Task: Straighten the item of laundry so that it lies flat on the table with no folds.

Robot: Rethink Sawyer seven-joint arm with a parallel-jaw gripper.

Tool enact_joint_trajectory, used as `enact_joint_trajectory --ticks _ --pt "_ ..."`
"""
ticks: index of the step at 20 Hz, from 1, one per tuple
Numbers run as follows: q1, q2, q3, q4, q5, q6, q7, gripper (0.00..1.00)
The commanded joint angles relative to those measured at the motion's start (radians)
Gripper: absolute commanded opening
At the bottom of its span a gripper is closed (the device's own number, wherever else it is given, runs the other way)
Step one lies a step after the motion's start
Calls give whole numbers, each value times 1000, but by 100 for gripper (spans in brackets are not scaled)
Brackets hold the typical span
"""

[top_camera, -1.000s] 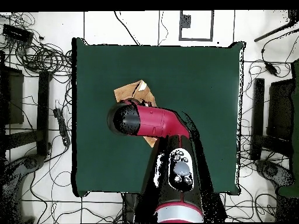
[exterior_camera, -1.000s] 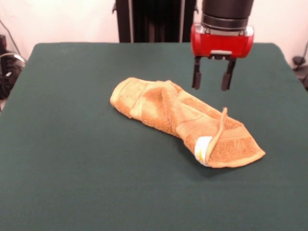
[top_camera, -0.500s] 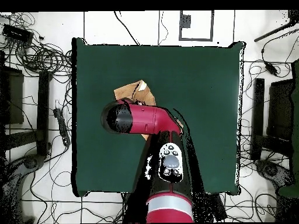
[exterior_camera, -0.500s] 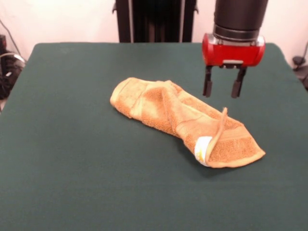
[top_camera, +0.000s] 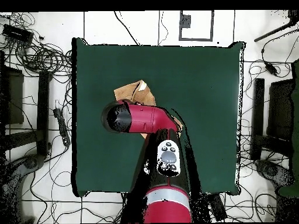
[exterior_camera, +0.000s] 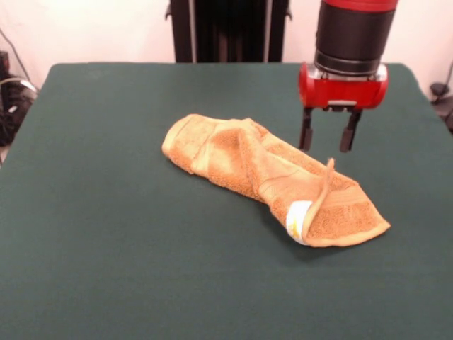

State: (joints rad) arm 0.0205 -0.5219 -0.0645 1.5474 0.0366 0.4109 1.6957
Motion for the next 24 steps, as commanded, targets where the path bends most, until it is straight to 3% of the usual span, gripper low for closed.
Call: enact_joint_trajectory --ticks 1,24 --pt "7 74 73 0 31 0 170 100" --pt "-14 96 75 -23 32 9 161 100"
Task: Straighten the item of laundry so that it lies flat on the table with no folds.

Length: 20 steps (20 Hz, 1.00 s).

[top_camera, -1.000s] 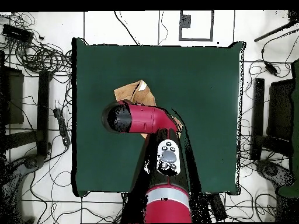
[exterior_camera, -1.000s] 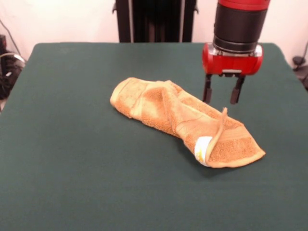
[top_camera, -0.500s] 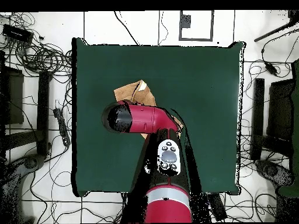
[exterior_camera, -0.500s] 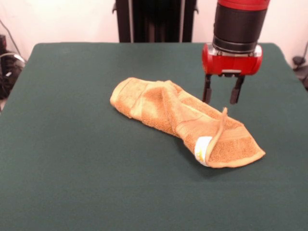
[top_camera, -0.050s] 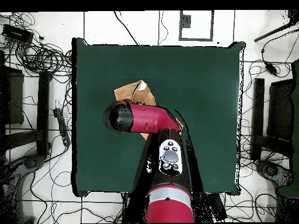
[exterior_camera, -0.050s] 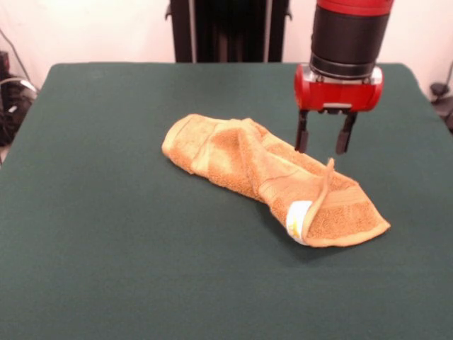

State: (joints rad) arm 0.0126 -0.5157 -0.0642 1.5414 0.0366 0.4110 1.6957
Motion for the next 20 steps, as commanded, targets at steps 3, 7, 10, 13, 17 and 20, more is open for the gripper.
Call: enact_joint_trajectory --ticks 3,7,10,13,17,20 --pt "-3 105 72 -39 40 14 169 100" --pt "-2 117 73 -53 48 19 179 100" --pt "1 123 73 -60 54 21 186 100" --pt "-8 133 72 -69 55 19 179 100" --pt "-14 159 67 -99 55 19 170 100" --pt "-14 171 64 -109 55 15 173 100"
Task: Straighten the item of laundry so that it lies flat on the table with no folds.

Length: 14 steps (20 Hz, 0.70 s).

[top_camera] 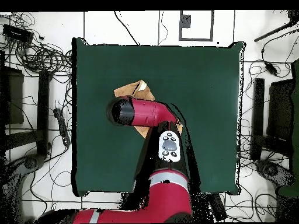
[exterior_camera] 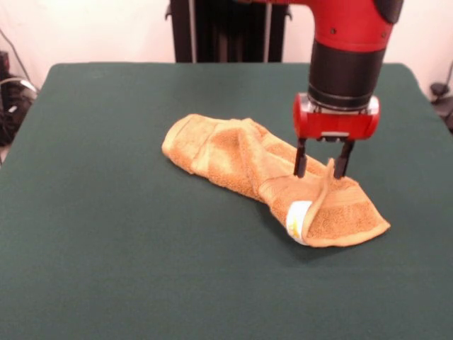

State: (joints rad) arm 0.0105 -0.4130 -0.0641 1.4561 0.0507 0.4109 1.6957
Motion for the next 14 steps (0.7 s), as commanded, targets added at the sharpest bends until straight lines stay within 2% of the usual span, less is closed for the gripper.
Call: enact_joint_trajectory --ticks 1,9,14 --pt "-15 71 64 -23 39 8 170 100" --pt "-14 101 58 -61 40 12 170 100" --pt "16 96 53 -74 49 27 192 100"
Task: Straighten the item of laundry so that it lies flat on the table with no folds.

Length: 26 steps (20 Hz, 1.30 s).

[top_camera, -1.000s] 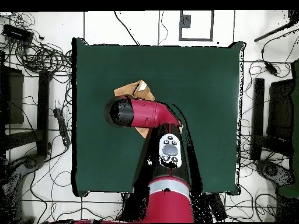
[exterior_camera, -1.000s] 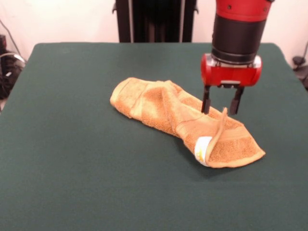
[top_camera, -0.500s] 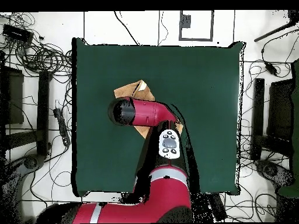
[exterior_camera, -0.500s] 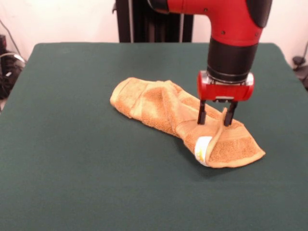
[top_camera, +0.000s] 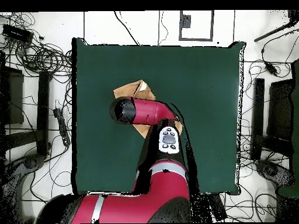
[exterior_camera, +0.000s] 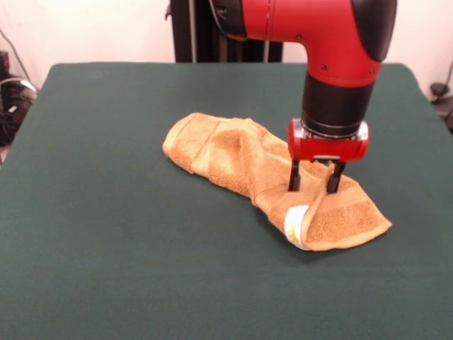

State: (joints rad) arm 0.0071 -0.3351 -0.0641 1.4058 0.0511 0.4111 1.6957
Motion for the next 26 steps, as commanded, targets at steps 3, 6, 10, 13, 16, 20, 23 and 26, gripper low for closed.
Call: enact_joint_trajectory --ticks 3,6,10,13,16,20,23,26 --pt "26 18 53 -27 51 32 195 100" --pt "39 2 48 -3 49 31 205 100" --pt "46 4 44 -10 48 50 202 100" --pt "50 5 41 -15 49 56 203 0" --pt "56 8 38 -21 48 60 203 0" --pt "62 11 35 -32 49 72 203 0" --pt "70 13 29 -41 55 73 216 0" --pt "72 15 28 -67 53 107 203 0"
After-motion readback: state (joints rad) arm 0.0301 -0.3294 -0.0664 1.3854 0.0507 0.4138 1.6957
